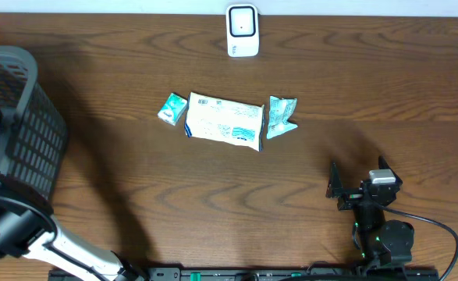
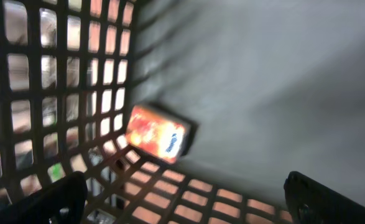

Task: Scan the item barcode
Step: 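Open the left gripper and return it into the basket, then grasp the orange tissue pack in the basket with left gripper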

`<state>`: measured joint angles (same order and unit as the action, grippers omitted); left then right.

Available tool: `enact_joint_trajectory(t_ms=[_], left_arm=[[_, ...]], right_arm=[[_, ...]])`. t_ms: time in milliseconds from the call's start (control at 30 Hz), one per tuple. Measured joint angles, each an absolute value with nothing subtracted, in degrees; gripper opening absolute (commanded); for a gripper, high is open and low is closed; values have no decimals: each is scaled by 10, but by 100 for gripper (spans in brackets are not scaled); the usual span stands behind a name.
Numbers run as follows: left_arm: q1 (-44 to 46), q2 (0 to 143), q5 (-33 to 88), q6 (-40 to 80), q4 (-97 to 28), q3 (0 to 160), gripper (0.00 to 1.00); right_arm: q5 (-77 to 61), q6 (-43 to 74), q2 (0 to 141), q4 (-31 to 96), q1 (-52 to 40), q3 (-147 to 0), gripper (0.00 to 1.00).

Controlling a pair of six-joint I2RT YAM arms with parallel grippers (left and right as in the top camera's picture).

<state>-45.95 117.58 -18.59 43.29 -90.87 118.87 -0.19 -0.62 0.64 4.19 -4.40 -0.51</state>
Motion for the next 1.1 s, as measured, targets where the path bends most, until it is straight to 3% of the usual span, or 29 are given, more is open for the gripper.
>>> enact_joint_trajectory(t_ms=[300, 833, 1100], left_arm=[[-468, 1223, -190, 472, -915, 1131, 99], [-468, 1223, -196, 493, -787, 957, 99], [-468, 1223, -196, 495, -771, 936, 92]], right_arm=[[-2, -6, 6, 42, -44, -5, 99], [-2, -6, 6, 42, -44, -5, 99], [-2, -6, 6, 42, -44, -5, 99]])
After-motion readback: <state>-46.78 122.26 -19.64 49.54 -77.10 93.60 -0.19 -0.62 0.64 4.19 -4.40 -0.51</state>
